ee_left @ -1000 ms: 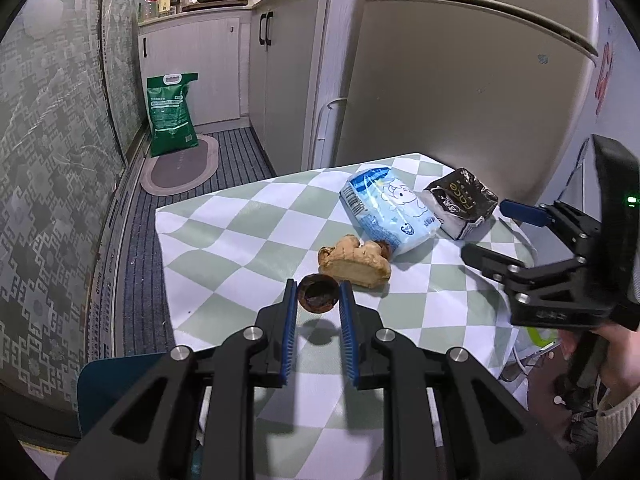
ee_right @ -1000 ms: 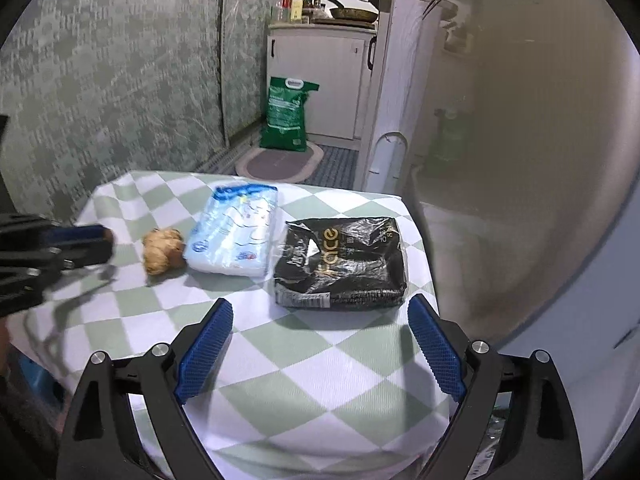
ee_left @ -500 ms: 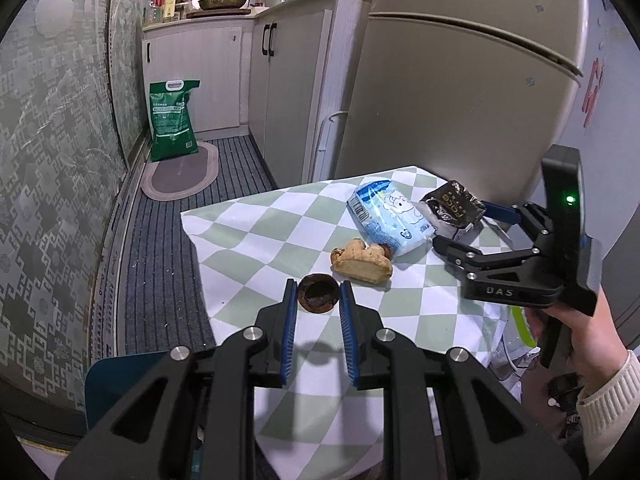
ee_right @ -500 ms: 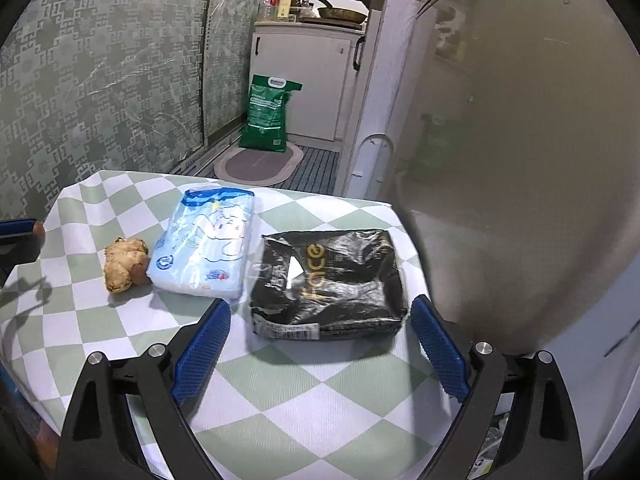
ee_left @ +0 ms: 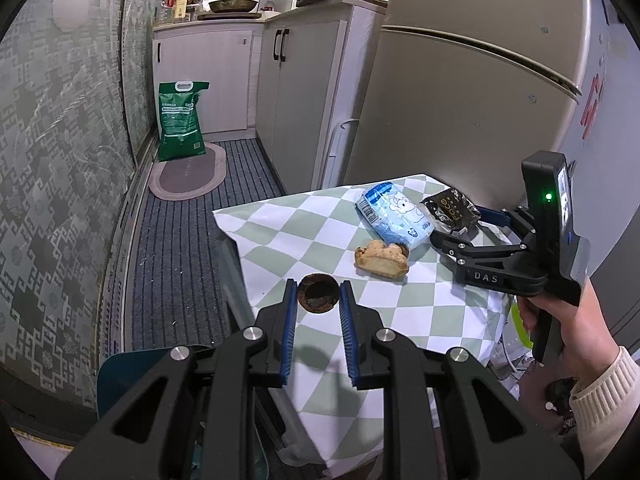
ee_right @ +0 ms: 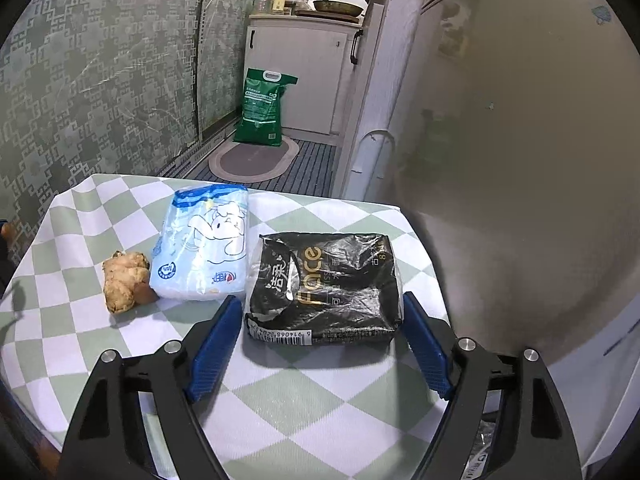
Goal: Collect trash
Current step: 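Grasp the small brown lid with the left tool while the right tool grasps the black snack bag, then carry the brown lid and black snack bag over the teal bin with both tools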
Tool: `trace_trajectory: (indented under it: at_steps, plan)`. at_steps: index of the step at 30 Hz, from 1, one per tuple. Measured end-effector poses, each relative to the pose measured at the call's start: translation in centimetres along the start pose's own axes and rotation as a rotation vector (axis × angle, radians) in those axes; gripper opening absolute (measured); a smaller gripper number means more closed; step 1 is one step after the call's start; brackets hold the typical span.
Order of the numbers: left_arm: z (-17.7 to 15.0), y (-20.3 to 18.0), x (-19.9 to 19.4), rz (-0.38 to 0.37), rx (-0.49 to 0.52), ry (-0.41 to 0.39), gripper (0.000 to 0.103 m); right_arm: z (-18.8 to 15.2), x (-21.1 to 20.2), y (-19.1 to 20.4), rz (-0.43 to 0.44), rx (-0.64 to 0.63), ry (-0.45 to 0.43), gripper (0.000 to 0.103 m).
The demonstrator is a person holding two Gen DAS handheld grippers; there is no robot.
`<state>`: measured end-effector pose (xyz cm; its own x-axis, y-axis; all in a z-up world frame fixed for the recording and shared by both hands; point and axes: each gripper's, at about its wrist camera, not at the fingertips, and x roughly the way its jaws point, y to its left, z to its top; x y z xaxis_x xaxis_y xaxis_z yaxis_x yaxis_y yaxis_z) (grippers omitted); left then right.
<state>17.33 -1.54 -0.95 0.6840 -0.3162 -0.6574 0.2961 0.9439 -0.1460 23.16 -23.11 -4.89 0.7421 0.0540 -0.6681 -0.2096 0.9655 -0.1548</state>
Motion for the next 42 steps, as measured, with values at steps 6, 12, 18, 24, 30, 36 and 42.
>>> trace_trajectory:
  at_steps: [6, 12, 18, 24, 30, 36, 42]
  plan:
    - [-0.2, 0.6, -1.0, 0.003, -0.008, -0.014, 0.023, 0.3, 0.1, 0.0, -0.017, 0.020, -0.001, 0.070]
    - [-0.3, 2.0, -2.1, 0.013, -0.034, -0.021, 0.023, 1.0, -1.2, 0.2, -0.036, 0.025, -0.015, 0.070]
    - [-1.0, 3.8, -2.5, 0.033, -0.053, -0.011, 0.023, 3.0, -3.9, 1.7, 0.011, 0.033, -0.077, 0.070]
    - [-3.1, 6.3, -2.2, 0.074, -0.064, 0.035, 0.023, 5.4, -8.1, 4.8, 0.111, 0.020, -0.163, 0.070]
    - [-5.8, 9.7, -1.5, 0.095, -0.101, 0.099, 0.023, 7.3, -11.3, 9.9, 0.240, -0.039, -0.184, 0.070]
    - [-9.1, 13.0, -0.2, 0.097, -0.152, 0.185, 0.023, 6.7, -11.0, 14.8, 0.352, -0.061, -0.160, 0.070]
    - [-11.7, 14.5, 1.3, 0.102, -0.150, 0.260, 0.023, 6.2, -9.5, 17.5, 0.388, -0.065, -0.115, 0.070]
